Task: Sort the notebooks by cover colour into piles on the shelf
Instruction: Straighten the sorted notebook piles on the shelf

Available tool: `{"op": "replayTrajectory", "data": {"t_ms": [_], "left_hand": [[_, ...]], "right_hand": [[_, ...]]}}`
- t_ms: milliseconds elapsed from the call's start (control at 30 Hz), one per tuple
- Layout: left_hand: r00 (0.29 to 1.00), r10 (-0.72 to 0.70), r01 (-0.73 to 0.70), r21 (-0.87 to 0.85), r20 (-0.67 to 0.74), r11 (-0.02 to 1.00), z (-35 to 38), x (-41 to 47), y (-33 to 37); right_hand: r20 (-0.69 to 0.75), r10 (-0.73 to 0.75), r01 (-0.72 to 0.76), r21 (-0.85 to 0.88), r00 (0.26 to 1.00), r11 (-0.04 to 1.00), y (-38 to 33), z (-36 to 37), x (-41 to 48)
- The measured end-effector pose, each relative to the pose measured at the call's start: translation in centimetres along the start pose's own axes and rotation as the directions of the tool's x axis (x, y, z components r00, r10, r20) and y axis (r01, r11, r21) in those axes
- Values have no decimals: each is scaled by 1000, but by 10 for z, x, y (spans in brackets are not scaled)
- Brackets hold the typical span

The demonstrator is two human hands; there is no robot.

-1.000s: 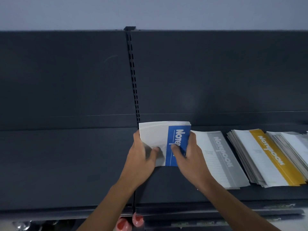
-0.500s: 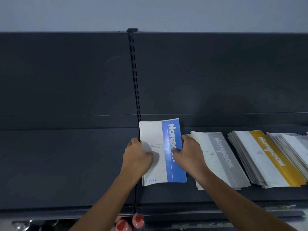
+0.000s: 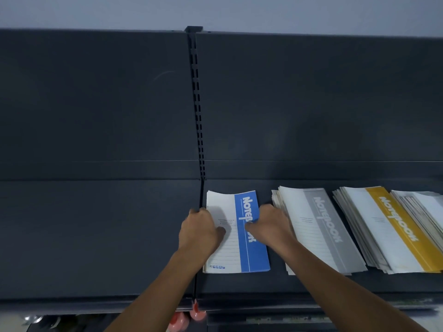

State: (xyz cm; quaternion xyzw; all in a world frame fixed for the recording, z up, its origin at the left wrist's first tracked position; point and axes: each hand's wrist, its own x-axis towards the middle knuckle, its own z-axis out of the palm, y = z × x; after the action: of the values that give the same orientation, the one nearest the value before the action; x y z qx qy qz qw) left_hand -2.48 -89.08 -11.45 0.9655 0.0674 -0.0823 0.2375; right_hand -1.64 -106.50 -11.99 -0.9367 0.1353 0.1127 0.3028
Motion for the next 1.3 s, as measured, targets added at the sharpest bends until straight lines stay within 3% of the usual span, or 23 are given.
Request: {"op": "replayTrajectory", "data": {"t_ms": [267,400,533,633,700,867,1067,1133,1300], "left_hand": [[999,24,-29,137,39,990,-2,-1,6],[984,140,-116,197,-112,974,-5,-5,20],[941,279,-272,64,-192,960,-2,-11,58],[939,314,-319,-18,-142,947,17,-18,96],[940,324,-326,-2,-107,945,33,-20,119],[981,192,-192,71,0,979,73,-22,149],[997,-35,33,37,62,999,96,-18,172],[986,-102,109,-48,128,993,94,-17,176],[960,-137,192,-218,243,957,82,-16,185]], "right_hand": [[-36,-54,49,-109,998,993,-1,2,-4],[-143,-150,128,-153,978,980,-3,-6,-11],[-322,-217,189,-115,922,975,17,-38,-17],[-414,-157,103,-149,897,983,56,-71,-15],[-376,-64,8,-148,925,989,85,-90,-10],[-128,20,-39,-147,992,988,136,-105,2],[-104,-57,49,-82,993,995,150,-103,8],[-102,-85,76,-87,991,993,152,-103,6],[-67,-94,90,-57,993,994,149,-108,7]]}}
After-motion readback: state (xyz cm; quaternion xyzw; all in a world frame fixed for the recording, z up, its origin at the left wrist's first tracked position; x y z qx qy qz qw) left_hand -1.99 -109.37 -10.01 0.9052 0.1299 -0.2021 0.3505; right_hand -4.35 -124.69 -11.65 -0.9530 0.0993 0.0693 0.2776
